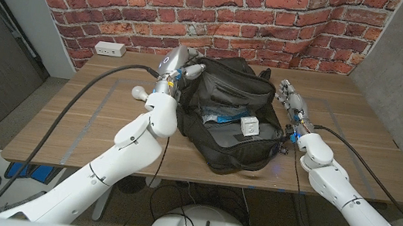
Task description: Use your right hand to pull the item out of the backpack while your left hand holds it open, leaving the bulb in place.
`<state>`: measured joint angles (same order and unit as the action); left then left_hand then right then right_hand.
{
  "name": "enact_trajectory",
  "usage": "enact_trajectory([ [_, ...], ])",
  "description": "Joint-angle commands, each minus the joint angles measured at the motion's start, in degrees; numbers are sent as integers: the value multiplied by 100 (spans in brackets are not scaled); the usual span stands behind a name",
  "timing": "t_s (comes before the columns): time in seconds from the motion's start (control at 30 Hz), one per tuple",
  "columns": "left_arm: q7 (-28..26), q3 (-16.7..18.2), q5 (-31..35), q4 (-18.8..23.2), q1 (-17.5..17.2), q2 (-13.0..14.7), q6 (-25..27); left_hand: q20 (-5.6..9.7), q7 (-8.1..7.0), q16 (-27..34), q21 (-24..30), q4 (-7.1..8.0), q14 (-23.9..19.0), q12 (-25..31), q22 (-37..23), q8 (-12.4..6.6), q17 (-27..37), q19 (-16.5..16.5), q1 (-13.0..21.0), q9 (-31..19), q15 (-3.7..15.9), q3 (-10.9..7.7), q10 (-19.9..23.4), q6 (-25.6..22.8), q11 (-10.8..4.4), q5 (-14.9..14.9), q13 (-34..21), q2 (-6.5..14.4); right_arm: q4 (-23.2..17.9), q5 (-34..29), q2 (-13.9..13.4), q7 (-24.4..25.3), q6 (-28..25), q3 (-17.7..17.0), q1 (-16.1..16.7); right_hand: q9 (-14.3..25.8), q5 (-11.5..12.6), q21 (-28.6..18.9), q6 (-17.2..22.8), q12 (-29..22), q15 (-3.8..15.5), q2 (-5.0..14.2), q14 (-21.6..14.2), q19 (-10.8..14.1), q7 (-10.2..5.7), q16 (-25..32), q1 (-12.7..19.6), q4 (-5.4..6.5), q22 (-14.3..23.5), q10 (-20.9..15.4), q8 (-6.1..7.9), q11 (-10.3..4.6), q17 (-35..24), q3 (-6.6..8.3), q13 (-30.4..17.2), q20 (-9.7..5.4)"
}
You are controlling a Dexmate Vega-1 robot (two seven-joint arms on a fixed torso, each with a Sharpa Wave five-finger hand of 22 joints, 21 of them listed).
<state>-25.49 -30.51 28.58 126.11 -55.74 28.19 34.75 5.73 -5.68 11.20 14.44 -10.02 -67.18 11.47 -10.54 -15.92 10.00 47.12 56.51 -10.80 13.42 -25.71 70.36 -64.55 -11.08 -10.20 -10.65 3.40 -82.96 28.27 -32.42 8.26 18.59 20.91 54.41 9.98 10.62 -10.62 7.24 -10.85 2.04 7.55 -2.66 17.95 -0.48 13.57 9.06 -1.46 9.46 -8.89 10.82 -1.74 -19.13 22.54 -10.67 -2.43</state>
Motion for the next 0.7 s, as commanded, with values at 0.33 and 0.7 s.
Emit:
enact_trajectory([
  [0.33, -312, -39, -827, -303, 455, -81, 39, 598, 46, -2, 18, 12, -70, 18, -29, -33, 20, 67, 67, -17, 32, -63, 85, -85, -46, -31, -9, 75, -550, -126, -275, 256, -95, -192, 413, 23, -7, -54, 64, -51, 36, 143, -116, 123, -4, 49, 46, -35, 11, -68, 15, -21, -18, 5, -10, -49],
  [0.7, -485, -43, -1163, -533, 669, -138, -9, 597, 54, -5, 17, 11, -89, 12, -28, -25, 20, 70, 68, -21, 33, -65, 89, -90, -47, -31, -10, 74, -1002, -186, -512, 434, -317, -353, 688, 23, -9, -44, 63, -46, 28, 141, -117, 117, -2, 51, 42, -39, 11, -71, 11, -17, -18, 7, -11, -46],
])
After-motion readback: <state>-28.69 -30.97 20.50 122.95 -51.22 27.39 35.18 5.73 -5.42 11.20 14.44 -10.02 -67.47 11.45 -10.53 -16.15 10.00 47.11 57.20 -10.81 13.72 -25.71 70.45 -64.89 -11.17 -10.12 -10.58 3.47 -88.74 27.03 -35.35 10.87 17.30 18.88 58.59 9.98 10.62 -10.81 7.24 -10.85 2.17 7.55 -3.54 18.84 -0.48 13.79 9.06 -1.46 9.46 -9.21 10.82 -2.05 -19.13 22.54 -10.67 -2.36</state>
